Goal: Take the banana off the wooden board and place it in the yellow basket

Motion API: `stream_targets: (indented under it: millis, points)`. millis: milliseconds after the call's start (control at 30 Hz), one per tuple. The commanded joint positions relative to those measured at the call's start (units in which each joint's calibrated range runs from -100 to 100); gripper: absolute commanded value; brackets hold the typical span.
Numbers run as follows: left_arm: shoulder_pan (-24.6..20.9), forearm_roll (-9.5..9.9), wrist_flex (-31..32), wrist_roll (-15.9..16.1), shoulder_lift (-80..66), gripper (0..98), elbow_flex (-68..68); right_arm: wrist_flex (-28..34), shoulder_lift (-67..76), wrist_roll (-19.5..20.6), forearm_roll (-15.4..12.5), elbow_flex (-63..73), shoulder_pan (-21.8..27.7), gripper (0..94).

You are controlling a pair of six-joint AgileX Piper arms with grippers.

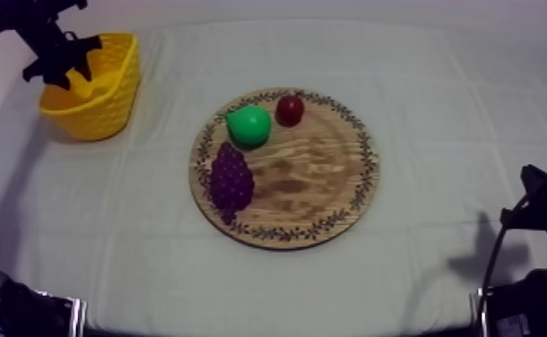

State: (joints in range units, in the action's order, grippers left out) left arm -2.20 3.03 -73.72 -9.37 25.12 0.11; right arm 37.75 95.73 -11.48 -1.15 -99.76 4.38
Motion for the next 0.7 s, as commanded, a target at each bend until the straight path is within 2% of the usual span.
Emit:
stream_targets:
  millis: [0,133,233,400,667]
  points:
    - [-0.05,-0.11,0.35,0.34,-1.37,40.0,-1.06,-0.01,0.02,-0.02,0.01,-0.02,-0.01,0.3]
    - [0.01,-0.5,1.89,1.09,-6.11,18.1,-4.64,-0.01,0.02,-0.02,0.01,-0.02,-0.01,0.3]
    - [0.35,-0.68,3.76,1.49,-11.47,8.5,-8.7,-0.01,0.02,-0.02,0.01,-0.02,-0.01,0.3]
    - [0.97,-0.79,6.64,1.56,-22.59,1.8,-17.56,-0.01,0.02,-0.02,0.01,-0.02,-0.01,0.3]
    - [6.54,-0.9,16.76,6.59,-44.2,1.5,-35.6,-0.01,0.02,-0.02,0.01,-0.02,-0.01,0.3]
